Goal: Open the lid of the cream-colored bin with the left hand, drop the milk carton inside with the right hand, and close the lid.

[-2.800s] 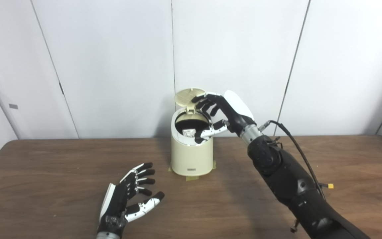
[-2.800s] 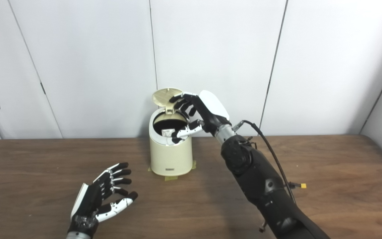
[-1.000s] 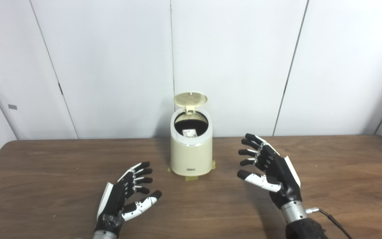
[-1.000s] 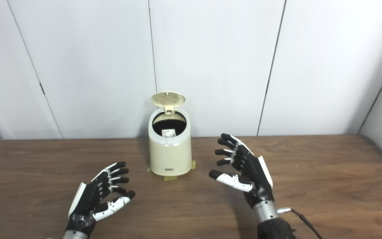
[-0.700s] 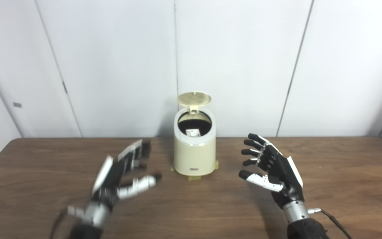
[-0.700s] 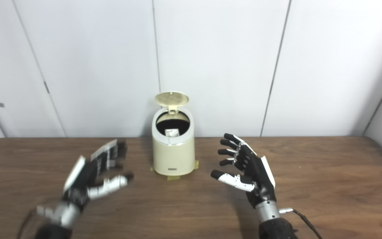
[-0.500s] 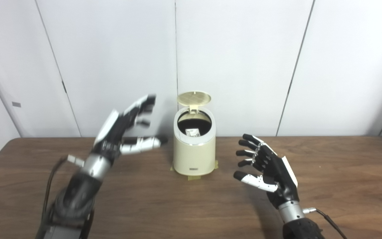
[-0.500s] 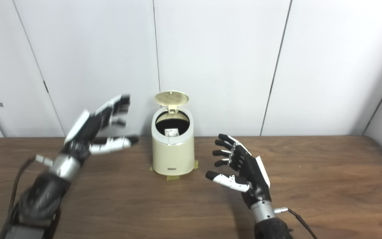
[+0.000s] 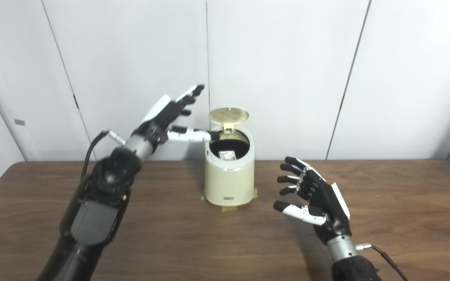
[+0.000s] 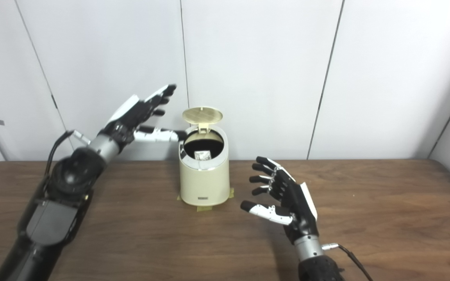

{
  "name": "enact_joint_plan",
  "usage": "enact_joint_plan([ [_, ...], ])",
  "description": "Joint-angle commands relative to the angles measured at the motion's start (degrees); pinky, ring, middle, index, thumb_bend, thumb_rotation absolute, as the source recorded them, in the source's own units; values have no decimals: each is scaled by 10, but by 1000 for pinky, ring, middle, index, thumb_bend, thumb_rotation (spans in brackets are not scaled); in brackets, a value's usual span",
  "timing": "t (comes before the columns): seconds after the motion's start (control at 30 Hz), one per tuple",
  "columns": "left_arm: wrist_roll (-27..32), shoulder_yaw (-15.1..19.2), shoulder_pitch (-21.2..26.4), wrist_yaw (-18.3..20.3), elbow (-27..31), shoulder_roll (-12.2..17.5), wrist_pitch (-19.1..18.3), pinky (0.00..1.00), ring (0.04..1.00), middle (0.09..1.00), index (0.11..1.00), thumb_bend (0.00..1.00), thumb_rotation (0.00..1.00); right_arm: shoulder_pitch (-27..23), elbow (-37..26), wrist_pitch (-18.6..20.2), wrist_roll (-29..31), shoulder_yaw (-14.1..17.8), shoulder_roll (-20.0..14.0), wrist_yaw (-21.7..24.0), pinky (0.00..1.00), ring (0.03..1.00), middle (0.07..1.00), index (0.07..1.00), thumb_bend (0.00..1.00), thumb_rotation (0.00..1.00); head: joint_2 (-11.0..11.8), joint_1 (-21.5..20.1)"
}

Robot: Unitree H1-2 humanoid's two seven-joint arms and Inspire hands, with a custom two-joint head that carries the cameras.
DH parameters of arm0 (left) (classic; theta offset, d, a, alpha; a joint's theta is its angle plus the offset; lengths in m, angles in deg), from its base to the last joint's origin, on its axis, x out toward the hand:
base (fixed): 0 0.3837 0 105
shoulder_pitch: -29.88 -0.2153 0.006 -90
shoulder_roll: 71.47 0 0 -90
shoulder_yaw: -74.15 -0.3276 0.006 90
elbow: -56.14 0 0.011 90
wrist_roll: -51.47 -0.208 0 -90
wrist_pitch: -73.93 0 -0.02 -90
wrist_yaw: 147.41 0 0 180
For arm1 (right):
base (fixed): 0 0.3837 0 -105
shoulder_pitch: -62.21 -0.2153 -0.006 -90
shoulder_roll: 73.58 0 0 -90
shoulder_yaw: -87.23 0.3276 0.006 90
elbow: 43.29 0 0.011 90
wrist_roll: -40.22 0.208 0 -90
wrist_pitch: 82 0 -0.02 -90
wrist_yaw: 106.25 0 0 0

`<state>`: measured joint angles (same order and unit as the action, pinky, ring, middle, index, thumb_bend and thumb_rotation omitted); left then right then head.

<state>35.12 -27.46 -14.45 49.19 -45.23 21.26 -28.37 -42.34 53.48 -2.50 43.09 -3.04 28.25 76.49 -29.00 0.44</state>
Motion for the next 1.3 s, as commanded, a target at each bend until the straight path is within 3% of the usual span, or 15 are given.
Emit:
enact_joint_plan([
  [0.0, -22, -11, 35, -3, -2, 11, 22, 864, 955, 970, 989, 975, 387, -19, -22, -6, -5, 0, 0, 1, 503, 674, 771, 785, 801, 209, 0, -1],
  [0.27, -77, -51, 65, -4, -49, 15, 56, 887, 981, 981, 962, 940, 429, -18, -28, 4, -9, -3, 8, -3, 500, 654, 757, 773, 806, 213, 2, -7],
  [0.53, -72, -55, 66, 21, -50, 14, 68, 862, 980, 960, 935, 919, 425, -20, -28, 7, -12, -3, 16, -5, 503, 617, 738, 765, 805, 194, 1, -14],
  [0.73, -61, -54, 66, 50, -41, 17, 65, 996, 1000, 980, 903, 929, 406, -24, -20, 2, -6, -3, 18, -2, 481, 576, 702, 747, 795, 185, 1, -15],
  [1.27, -96, -69, 72, 78, -19, 37, 89, 1000, 1000, 978, 901, 941, 408, -24, -17, 6, -14, -7, 21, -1, 455, 561, 700, 742, 808, 151, -3, -15],
])
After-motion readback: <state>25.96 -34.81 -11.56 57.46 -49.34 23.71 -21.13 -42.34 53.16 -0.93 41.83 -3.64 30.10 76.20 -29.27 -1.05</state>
